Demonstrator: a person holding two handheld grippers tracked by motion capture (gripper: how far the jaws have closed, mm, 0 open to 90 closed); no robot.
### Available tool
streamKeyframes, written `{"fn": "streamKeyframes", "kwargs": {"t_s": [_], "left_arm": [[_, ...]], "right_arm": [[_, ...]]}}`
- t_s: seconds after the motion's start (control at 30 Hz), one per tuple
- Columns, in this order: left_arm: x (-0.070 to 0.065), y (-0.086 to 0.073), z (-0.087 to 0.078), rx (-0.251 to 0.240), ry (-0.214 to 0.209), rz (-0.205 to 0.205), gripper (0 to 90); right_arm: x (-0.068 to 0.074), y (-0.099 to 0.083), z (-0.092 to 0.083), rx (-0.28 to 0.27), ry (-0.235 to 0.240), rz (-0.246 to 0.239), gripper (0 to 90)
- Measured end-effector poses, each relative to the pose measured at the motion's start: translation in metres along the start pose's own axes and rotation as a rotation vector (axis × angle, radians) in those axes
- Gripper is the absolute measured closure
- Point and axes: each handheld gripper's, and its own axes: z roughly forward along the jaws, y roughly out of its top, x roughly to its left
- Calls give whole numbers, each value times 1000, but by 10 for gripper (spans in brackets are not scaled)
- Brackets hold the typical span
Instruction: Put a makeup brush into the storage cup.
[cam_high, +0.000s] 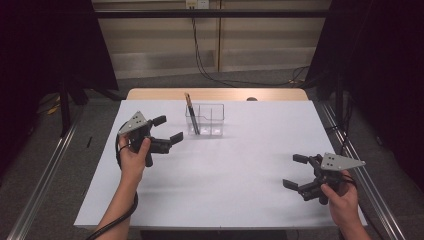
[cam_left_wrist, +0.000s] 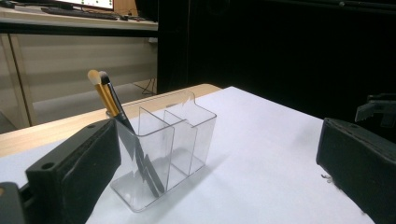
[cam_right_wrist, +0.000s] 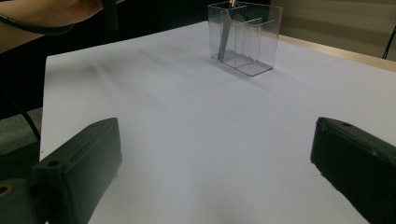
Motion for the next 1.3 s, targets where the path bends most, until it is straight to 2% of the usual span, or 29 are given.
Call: {"fn": "streamKeyframes", "kwargs": {"t_s": [0.3, 0.6, 0.83, 1.3], "left_arm": [[-1, -7, -10, 6, -5, 3, 0], [-3, -13, -19, 8, -33, 6, 0], [-5, -16, -28, 27, -32, 25, 0], [-10, -21, -48, 28, -37, 40, 0]], "right_arm": [[0, 0, -1, -1, -5, 0, 20], [0, 0, -1, -2, -6, -1, 20], [0, 0, -1, -2, -10, -2, 20], [0, 1, -1, -4, -12, -4, 20]]}}
